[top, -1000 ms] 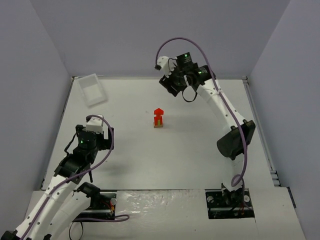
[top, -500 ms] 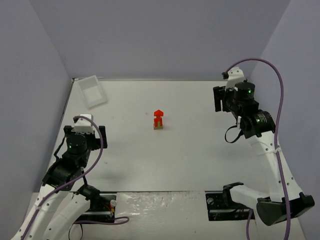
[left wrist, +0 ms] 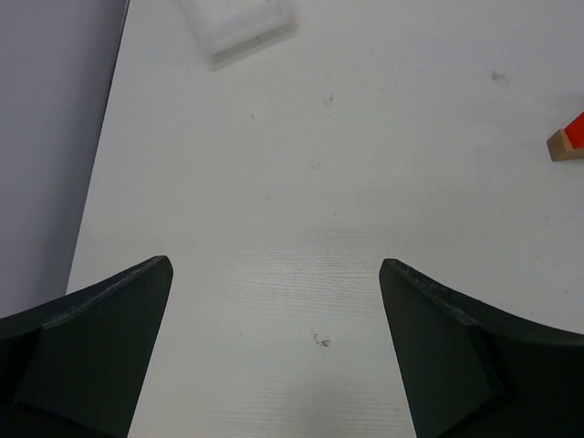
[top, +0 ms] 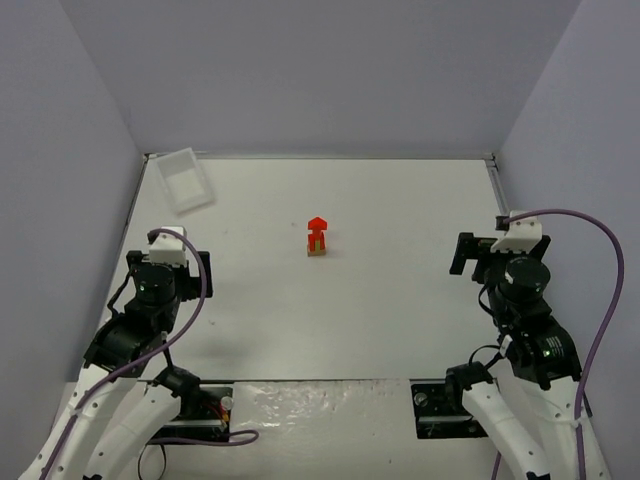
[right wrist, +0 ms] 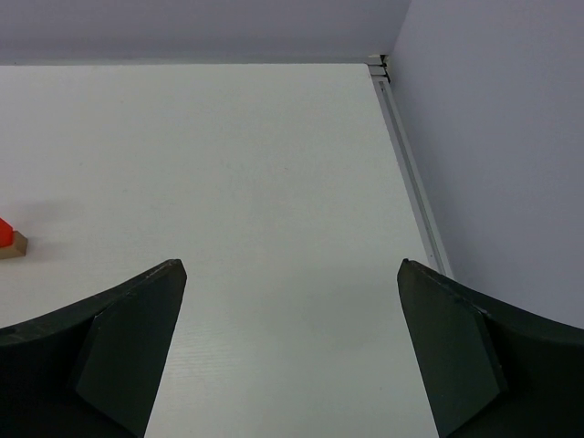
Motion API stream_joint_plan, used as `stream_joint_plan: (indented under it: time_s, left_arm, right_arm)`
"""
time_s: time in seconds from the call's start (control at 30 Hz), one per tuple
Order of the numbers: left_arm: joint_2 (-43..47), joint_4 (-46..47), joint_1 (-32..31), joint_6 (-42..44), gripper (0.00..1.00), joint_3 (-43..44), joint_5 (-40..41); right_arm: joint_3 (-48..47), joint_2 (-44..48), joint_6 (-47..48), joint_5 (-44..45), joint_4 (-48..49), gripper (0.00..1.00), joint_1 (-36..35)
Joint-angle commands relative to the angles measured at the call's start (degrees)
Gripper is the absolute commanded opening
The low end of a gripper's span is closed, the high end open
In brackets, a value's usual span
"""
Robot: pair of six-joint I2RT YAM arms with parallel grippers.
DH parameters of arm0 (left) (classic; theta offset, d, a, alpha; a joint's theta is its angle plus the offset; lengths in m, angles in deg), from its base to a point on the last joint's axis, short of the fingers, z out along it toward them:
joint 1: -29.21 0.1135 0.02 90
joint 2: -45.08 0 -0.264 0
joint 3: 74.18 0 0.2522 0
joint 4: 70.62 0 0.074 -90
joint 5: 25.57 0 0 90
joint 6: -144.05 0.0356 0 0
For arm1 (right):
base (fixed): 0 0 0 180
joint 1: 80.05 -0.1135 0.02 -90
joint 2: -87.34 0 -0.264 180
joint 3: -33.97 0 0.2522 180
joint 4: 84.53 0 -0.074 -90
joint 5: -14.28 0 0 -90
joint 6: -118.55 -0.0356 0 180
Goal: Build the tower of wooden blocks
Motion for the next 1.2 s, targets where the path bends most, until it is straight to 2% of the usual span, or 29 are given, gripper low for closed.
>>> stream_joint_plan:
  time_s: [0.0,0.47,0.73,0.87,1.17]
  left_arm:
    - [-2.2,1.6,0.3,-1.9,0.97,2.3,0.9]
    - [-4.1,2.9,0.3,-5.4,0.97,1.5,0.4]
    - [-5.7,3.8,0.3,-5.2,0.97,1.6,0.7]
    - [-5.7,4.7,0.4,-6.0,0.97,0.9,0.5]
    - [-5.7,4.9,0.3,-7.4,0.97,0.2,0.6]
  right_arm:
    - [1.1,1.6,-0.3,2.3,4.3,1.00,-0.1]
    - [3.3,0.8,-8.5,8.8,6.8,1.00,-0.3]
    - [2.3,0.7,-10.5,8.9,7.3,1.00,-0.9]
    - [3.0,1.3,-9.8,5.2,7.8,1.00,-1.0]
    - [2.0,-0.1,-8.9,3.5,8.4,1.00,-1.0]
